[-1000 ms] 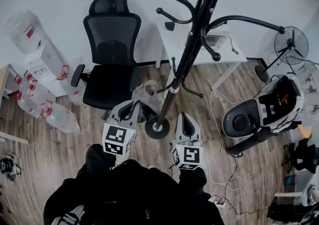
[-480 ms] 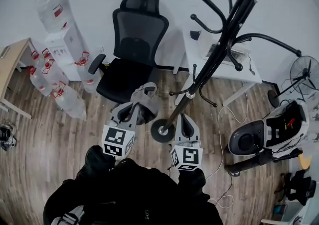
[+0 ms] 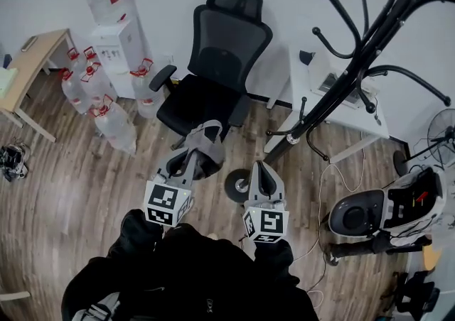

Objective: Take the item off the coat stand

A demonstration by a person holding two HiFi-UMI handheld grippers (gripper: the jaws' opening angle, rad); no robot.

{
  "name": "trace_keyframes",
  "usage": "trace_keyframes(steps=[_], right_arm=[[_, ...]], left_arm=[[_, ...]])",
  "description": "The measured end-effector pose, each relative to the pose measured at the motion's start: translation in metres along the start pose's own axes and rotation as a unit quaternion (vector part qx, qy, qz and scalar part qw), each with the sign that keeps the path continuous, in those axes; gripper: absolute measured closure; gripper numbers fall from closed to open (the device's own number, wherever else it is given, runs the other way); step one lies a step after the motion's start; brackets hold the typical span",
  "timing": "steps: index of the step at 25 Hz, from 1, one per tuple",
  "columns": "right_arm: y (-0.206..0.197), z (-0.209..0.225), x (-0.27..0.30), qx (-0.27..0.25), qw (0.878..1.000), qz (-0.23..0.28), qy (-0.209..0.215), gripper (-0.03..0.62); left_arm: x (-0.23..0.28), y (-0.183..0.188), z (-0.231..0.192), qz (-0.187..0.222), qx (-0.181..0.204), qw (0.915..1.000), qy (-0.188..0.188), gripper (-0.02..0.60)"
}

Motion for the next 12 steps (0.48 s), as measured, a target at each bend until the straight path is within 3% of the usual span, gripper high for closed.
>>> trace_keyframes(steps=[5,12], right_arm=[[0.003,-0.025,0.007,-0.004,1.0,0.0,0.024,0.577],[0.006,-0.028,0.006,-0.003,1.0,0.004,0.022,0.577]], left_arm=[[-0.019,-0.004,-0.016,-0.003,-0.005,0.9999,0.014,0.554],[-0.022,-0.001,-0.017,0.003,-0.002,0.9999,0.01,0.554]])
Point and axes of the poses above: the fingertips, and each gripper's own axes: x forward along the fingers, z to its right, y out of its top, the point moved 5 cm from there along -x, backward along the fingers, and after that the axes turned 9 degrees about y, right-handed, at the moved point
